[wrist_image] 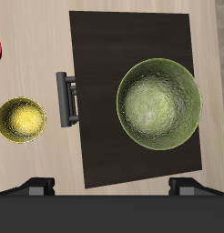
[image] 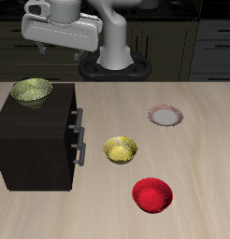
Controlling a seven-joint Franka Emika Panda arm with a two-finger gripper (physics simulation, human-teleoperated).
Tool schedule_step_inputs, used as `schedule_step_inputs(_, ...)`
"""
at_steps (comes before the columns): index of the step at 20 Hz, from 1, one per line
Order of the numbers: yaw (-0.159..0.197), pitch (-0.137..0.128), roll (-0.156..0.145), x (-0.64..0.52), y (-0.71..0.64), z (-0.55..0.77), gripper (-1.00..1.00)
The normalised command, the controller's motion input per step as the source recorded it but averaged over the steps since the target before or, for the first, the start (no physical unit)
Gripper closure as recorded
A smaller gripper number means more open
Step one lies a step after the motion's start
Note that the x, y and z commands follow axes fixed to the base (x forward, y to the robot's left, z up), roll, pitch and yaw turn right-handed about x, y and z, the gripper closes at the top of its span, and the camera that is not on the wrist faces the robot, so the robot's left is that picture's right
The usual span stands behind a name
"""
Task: Place the green bowl on the plate
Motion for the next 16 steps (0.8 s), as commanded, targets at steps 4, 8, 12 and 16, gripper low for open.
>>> schedule_step_inputs(4,-0.034,0.007,0.029,0.22,-0.23,0.06,-1.00)
schedule_step_inputs(8,0.024,0.024,0.099,0.16,-0.10,0.01,-1.00)
schedule_step_inputs(12,0.054,0.032,0.000,0.21,-0.28,-0.04,-1.00)
schedule_step_inputs(16,0.041,0.006,0.093,0.19,-0.07,-0.06,-1.00)
